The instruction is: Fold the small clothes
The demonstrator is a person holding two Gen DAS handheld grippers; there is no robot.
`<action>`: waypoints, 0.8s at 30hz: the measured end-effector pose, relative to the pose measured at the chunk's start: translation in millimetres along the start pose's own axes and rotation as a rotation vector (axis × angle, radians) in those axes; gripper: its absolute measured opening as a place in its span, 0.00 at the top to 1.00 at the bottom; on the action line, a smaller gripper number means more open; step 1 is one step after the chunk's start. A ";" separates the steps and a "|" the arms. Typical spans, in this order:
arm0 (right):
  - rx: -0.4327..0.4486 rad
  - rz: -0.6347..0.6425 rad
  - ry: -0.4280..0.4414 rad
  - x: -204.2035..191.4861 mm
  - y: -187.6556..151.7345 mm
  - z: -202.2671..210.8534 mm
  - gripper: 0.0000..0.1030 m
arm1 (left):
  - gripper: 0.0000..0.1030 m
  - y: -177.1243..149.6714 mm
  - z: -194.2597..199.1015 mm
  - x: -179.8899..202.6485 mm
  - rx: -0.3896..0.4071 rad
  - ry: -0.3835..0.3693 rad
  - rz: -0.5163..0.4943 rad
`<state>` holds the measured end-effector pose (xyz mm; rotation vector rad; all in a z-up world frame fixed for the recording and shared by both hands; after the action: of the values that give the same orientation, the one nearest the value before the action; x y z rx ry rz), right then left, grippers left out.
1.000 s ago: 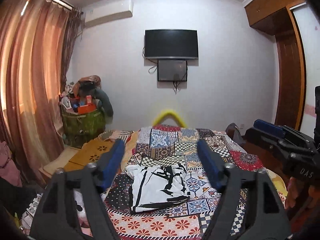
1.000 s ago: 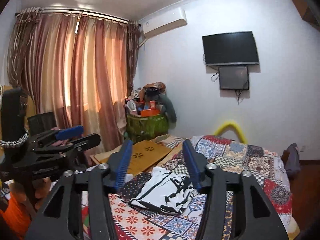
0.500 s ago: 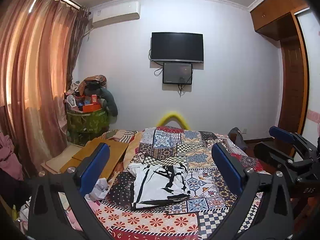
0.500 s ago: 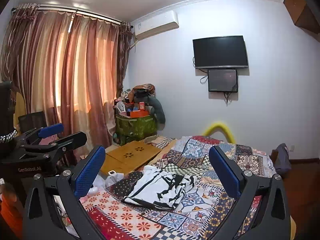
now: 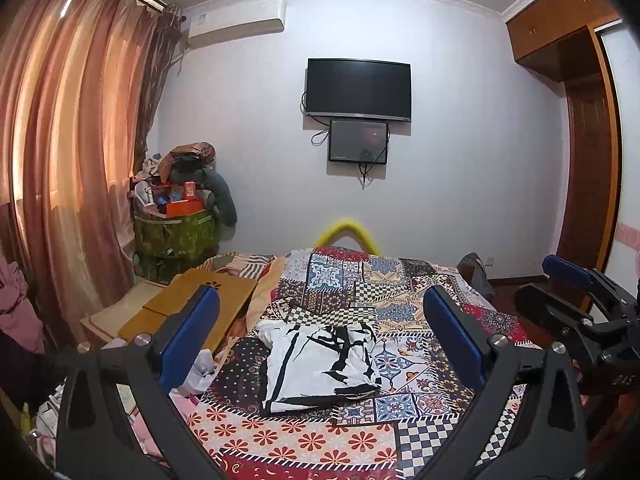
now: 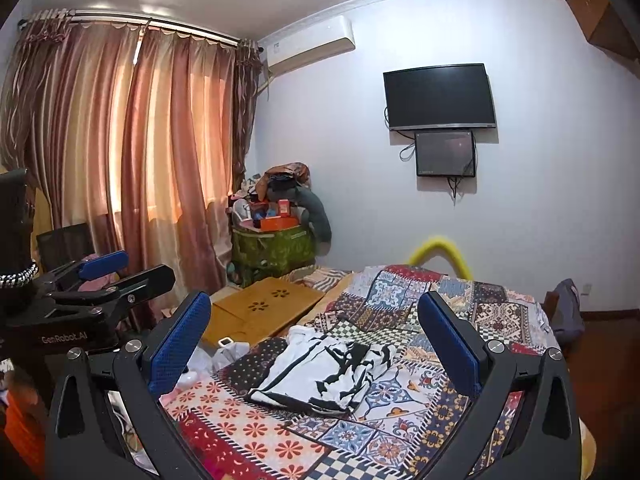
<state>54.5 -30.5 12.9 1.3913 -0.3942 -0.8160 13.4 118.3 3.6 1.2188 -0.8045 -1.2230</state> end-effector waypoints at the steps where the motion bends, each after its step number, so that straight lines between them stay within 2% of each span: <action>1: -0.002 -0.002 0.000 0.2 0.3 0.2 0.00 | 0.00 0.2 0.0 -0.1 0.000 0.000 0.000; 24: -0.016 -0.018 -0.006 -0.1 -2.0 -1.1 0.00 | 0.00 -3.9 -4.9 0.8 -0.003 -0.003 0.000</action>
<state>54.6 -29.6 10.7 1.3801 -0.3791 -0.8367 17.2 119.1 -1.3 1.2148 -0.8044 -1.2262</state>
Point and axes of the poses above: each gripper's, at about its wrist camera, not at the fingertips, and z roughly against the way its jaws point, x to its right, y to its top, the point moved 6 cm from there along -z, roughly the way its jaws point, and after that the axes turned 11 degrees about -z, right-handed, at the moved point
